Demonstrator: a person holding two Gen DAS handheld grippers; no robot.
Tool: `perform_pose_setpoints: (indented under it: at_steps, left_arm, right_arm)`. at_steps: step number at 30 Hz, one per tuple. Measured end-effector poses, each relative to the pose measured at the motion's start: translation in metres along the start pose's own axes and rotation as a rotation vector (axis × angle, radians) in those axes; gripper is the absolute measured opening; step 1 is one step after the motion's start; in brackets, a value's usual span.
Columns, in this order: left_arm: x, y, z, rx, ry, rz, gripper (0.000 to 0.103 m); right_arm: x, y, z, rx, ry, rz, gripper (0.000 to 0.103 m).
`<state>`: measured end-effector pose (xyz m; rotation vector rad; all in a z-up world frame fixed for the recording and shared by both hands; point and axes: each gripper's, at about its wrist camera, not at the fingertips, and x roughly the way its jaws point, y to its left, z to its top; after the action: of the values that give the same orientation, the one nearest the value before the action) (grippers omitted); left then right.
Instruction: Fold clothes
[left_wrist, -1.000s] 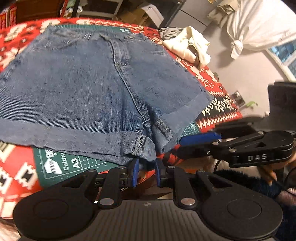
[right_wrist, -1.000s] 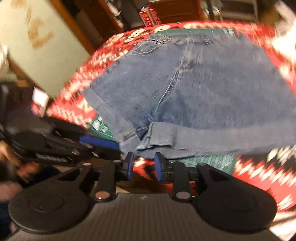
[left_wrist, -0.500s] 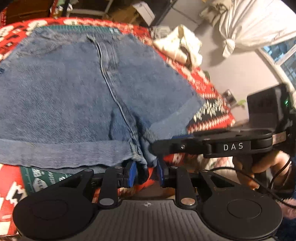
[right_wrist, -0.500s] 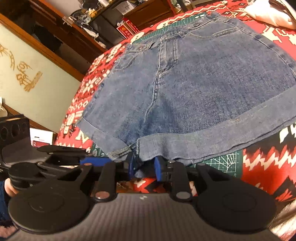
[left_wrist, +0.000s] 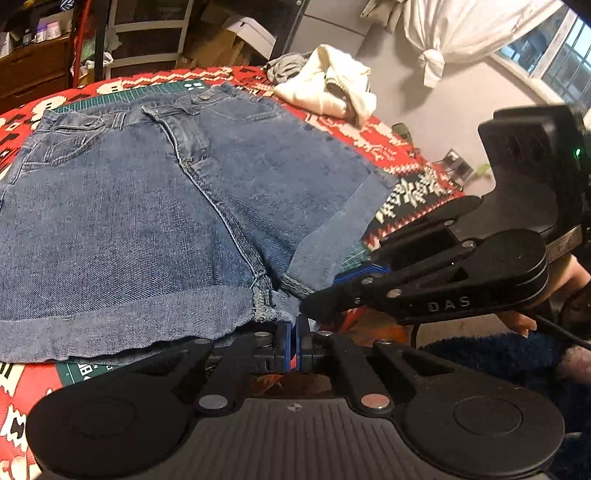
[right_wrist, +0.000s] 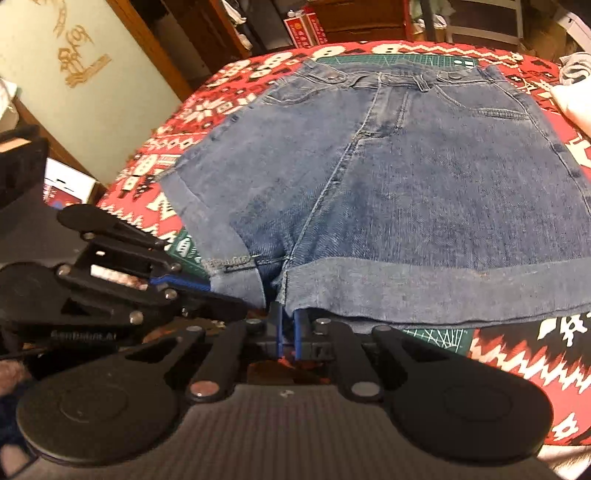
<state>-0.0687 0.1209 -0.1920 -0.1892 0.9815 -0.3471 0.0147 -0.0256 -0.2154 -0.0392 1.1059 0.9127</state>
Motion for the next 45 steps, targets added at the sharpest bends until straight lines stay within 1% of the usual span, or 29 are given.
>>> perform_pose_setpoints:
  at_steps: [2,4,5,6,8,11,12,15,18,22,26,28,30,33,36,38,40,45]
  left_arm:
    - [0.007,0.003,-0.001,-0.017,0.014,0.010,0.002]
    - [0.011,0.004,-0.003,-0.021,0.020,0.013,0.002]
    - [0.013,0.004,-0.003,-0.020,0.021,0.014,0.002]
    - [0.013,0.004,-0.004,-0.013,0.020,0.009,0.003]
    - [0.013,0.000,-0.004,0.010,0.021,0.006,0.003]
    - [0.012,0.000,-0.006,0.017,0.029,0.001,0.003]
    - [0.014,0.003,-0.007,-0.007,0.038,-0.006,0.003]
    - [0.017,0.013,-0.010,-0.081,0.059,-0.027,0.004]
    - [0.007,0.018,-0.013,-0.127,0.050,-0.062,0.010]
    - [-0.012,0.022,-0.017,-0.165,0.035,-0.089,0.010]
    - [-0.040,0.033,-0.013,-0.208,-0.048,-0.080,0.010]
    - [-0.048,0.043,-0.005,-0.241,-0.101,-0.061,0.010]
    - [-0.045,0.051,0.004,-0.264,-0.129,-0.015,0.010]
    - [-0.025,0.060,0.014,-0.288,-0.123,0.041,0.010]
    - [-0.004,0.064,0.015,-0.308,-0.071,0.068,0.010]
    - [0.000,0.061,0.010,-0.310,-0.052,0.066,0.010]
    - [0.002,0.058,0.005,-0.312,-0.035,0.065,0.010]
    - [-0.004,0.059,-0.002,-0.342,-0.029,0.058,0.010]
  right_arm:
    - [0.006,0.004,-0.001,0.006,0.005,-0.004,0.016]
    - [0.009,0.009,-0.001,-0.027,0.008,-0.031,0.016]
    - [0.010,0.011,-0.002,-0.040,0.010,-0.038,0.013]
    - [0.010,0.012,-0.002,-0.050,0.012,-0.043,0.007]
    - [0.010,0.013,-0.003,-0.047,0.019,-0.036,0.006]
    - [0.010,0.011,-0.005,-0.030,0.031,-0.021,0.006]
    - [0.011,0.009,-0.006,-0.017,0.045,-0.011,0.003]
    - [0.012,0.005,-0.011,0.012,0.071,0.019,0.003]
    - [0.000,0.003,-0.012,0.025,0.045,0.024,0.004]
    - [-0.025,-0.004,-0.009,0.045,-0.012,0.022,0.008]
    - [-0.048,-0.013,-0.003,0.053,-0.102,-0.044,0.008]
    - [-0.041,-0.015,-0.001,0.043,-0.104,-0.064,0.008]
    - [-0.032,-0.016,0.001,0.032,-0.100,-0.081,0.008]
    - [-0.019,-0.017,0.004,0.014,-0.094,-0.106,0.008]
    - [-0.005,-0.018,0.007,-0.003,-0.088,-0.132,0.008]
    - [0.000,-0.018,0.006,-0.015,-0.086,-0.140,0.008]
    - [-0.003,-0.018,0.000,-0.016,-0.088,-0.131,0.008]
    - [-0.012,-0.020,-0.011,0.015,-0.072,-0.103,0.008]
